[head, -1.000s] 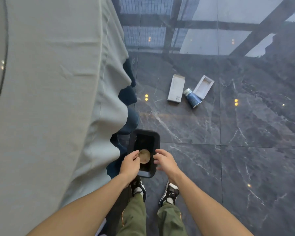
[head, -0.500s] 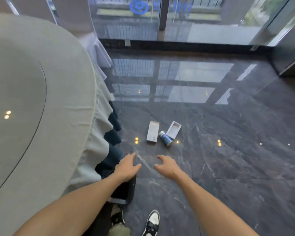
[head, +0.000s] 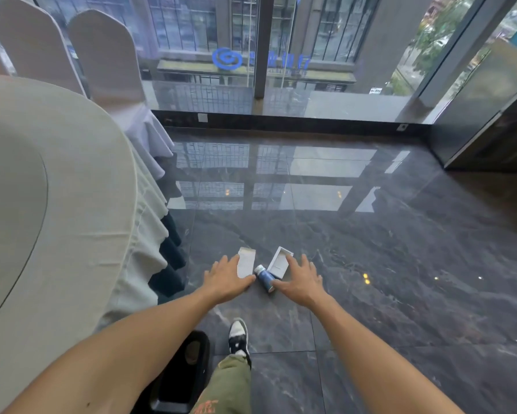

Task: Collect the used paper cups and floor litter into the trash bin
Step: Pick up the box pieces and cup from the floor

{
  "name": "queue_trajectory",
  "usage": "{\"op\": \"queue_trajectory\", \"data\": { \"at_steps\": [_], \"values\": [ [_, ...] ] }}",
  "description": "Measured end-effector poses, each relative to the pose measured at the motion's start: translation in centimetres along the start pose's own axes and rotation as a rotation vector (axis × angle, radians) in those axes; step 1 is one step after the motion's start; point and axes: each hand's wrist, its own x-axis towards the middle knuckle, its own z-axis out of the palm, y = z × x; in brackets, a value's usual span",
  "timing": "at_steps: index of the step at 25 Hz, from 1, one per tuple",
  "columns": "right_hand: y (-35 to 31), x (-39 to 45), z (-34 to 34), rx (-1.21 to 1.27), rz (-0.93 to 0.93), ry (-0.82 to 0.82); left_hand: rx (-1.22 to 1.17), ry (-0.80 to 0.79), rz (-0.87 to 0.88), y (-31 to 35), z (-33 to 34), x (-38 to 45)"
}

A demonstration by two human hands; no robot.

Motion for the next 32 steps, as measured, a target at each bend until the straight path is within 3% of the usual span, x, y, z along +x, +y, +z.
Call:
{"op": "queue_trajectory", "data": {
  "at_steps": [7, 11, 14, 21, 26, 32],
  "values": [
    [0.4, 11.2, -3.2, -0.01, 0.057, 0.041, 0.059, 0.012, -0.049, 1.2, -1.3, 12.1],
    [0.1, 17.5, -4.9, 0.002, 0.074, 0.006, 0.011, -0.076, -0.071, 1.9, -2.9, 19.4],
    [0.2, 20.9, -5.7, 0.02, 0.088, 0.003, -0.086, -0.084, -0.097, 1.7, -3.4, 22.8],
    [2.0, 29.1, -5.0, 0.017, 0.15, -0.086, 0.002, -0.144, -0.201, -0.1, -1.6, 29.2],
    [5.5, 37.0, -1.2, 0.069, 0.147, -0.173, -0.083, -0.127, -0.283, -1.6, 3.2, 36.3],
    [11.7, 51.5, 10.2, 0.249, 0.19, -0.209, -0.201, -0.129, -0.353, -5.6, 15.8, 50.8]
  ]
}}
